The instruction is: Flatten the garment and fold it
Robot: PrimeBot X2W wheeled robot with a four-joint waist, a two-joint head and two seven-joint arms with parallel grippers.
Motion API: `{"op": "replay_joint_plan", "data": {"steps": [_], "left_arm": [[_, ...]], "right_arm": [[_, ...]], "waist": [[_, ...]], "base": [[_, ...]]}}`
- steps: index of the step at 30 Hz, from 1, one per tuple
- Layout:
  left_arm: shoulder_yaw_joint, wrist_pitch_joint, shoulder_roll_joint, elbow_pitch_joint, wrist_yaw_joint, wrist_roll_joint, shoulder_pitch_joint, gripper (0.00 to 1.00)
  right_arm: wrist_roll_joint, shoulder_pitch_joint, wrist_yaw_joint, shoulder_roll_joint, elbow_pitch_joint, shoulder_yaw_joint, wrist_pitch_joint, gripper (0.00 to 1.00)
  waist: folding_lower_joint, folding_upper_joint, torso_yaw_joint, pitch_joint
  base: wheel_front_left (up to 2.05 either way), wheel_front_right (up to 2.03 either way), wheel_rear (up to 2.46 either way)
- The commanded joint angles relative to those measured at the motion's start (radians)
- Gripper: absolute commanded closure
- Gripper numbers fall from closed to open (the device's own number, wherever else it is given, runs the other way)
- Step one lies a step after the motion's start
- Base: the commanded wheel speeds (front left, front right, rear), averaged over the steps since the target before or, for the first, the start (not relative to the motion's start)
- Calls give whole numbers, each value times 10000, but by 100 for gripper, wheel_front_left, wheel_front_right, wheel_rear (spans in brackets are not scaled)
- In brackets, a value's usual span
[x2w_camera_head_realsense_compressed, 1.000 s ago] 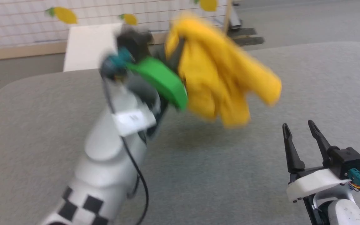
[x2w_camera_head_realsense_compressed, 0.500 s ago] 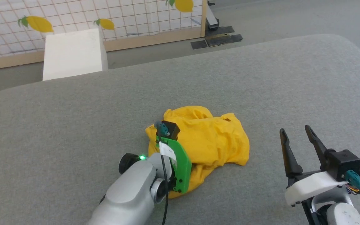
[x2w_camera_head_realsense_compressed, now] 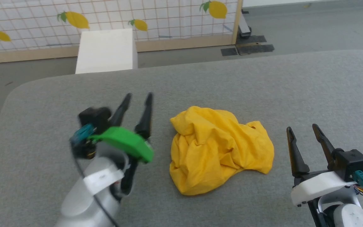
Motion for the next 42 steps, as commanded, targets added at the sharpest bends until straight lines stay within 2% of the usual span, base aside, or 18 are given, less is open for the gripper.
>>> {"op": "replay_joint_plan", "data": {"steps": [1, 5, 8, 12, 16, 20, 25, 33, 35, 38, 42], "left_arm": [[187, -206, 223, -235, 135, 209, 475, 0], [807, -423, 675, -997, 474, 784, 1341, 0], [1337, -439, 737, -1620, 634, 1289, 1953, 0], [1770, -443, 607, -2195, 758, 1984, 2790, 0], [2195, -444, 280, -2635, 822, 2413, 3444, 0], [2576, -444, -4, -2872, 682, 2728, 3800, 0], [2926, -445, -355, -2943, 391, 3059, 3832, 0], [3294, -445, -870, -2963, -64, 3506, 3605, 0], [3376, -445, -955, -2887, -187, 3576, 3575, 0], [3486, -446, -1063, -2784, -333, 3683, 3541, 0], [3646, -446, -1165, -2562, -488, 3841, 3576, 0]], "right_arm": [[-59, 137, -13, 7, -92, -2, 44, 0], [-90, 141, -13, 7, -158, 9, 97, 0], [-97, 144, -13, 7, -188, 51, 135, 0], [-136, 97, -13, 7, -201, 198, 244, 0], [-264, -264, -13, 7, -133, 795, 675, 0], [-376, -920, -13, 7, 177, 1730, 1818, 0], [-450, -1999, -13, -18, 1115, 2796, 4322, 0], [-1482, -3478, -13, -182, 2301, 3120, 6843, 0], [-1703, -3673, -13, -193, 2562, 3101, 7279, 100], [-1725, -3937, -13, -182, 2703, 3012, 7483, 100], [-1665, -4526, -13, -96, 2582, 2842, 6712, 100]], "waist": [[1, -1, 276, -145], [1, -1, 505, -135], [1, -1, 644, -106], [1, -1, 846, -71], [1, -1, 1047, 14], [1, -1, 1305, 201], [1, -1, 1688, 503], [1, -1, 2241, 917], [1, -1, 2326, 952], [1, -1, 2405, 961], [1, -1, 2384, 756]], "base": [[0, 0, 0], [0, 0, 0], [0, 0, 0], [0, 0, 0], [0, 0, 0], [0, 0, 0], [0, 0, 0], [0, 0, 0], [0, 0, 0], [0, 0, 0], [0, 0, 0]]}}
